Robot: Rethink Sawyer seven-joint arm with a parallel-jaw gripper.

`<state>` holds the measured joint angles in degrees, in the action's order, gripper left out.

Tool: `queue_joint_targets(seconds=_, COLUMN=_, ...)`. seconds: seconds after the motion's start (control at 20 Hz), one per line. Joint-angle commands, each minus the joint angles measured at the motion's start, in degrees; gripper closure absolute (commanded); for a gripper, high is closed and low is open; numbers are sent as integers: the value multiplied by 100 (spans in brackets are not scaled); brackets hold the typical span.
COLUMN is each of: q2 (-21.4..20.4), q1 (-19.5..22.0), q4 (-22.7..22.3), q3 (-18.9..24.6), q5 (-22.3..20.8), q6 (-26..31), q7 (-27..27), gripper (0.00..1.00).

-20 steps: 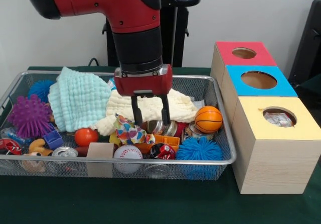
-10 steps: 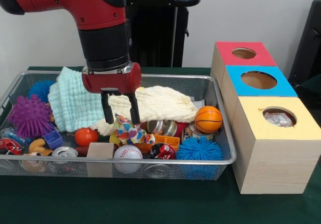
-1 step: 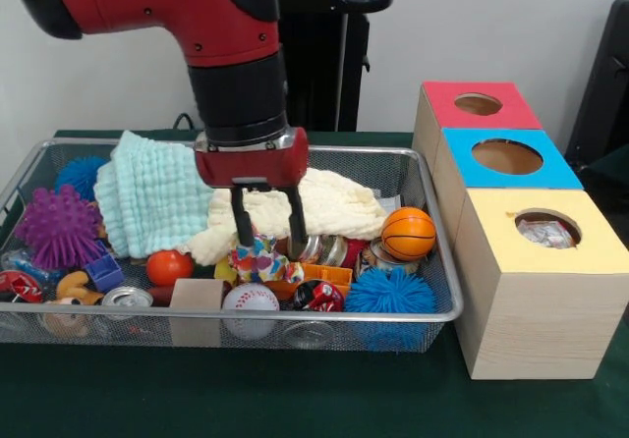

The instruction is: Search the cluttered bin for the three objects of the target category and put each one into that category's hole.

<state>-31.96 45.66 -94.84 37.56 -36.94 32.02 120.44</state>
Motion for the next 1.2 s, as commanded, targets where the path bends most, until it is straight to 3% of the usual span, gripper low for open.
queue_joint_targets(seconds=0.05, q2=109, q1=-354, q4=-525, q3=-256, q5=-230, q6=-317, q7=6, gripper=0)
queue_joint_targets(seconds=0.4, q2=515, q1=-78, q4=-356, q3=-121, q5=-257, q6=-356, q7=-525, gripper=0)
queue_joint_targets(seconds=0.95, q2=370, q1=302, q4=-658, q3=32, q5=-257, q6=-299, q7=-739, gripper=0)
queue_joint_targets(seconds=1.2, q2=380, q1=265, q4=-589, q3=19, q5=-318, q6=-255, q7=-724, gripper=0)
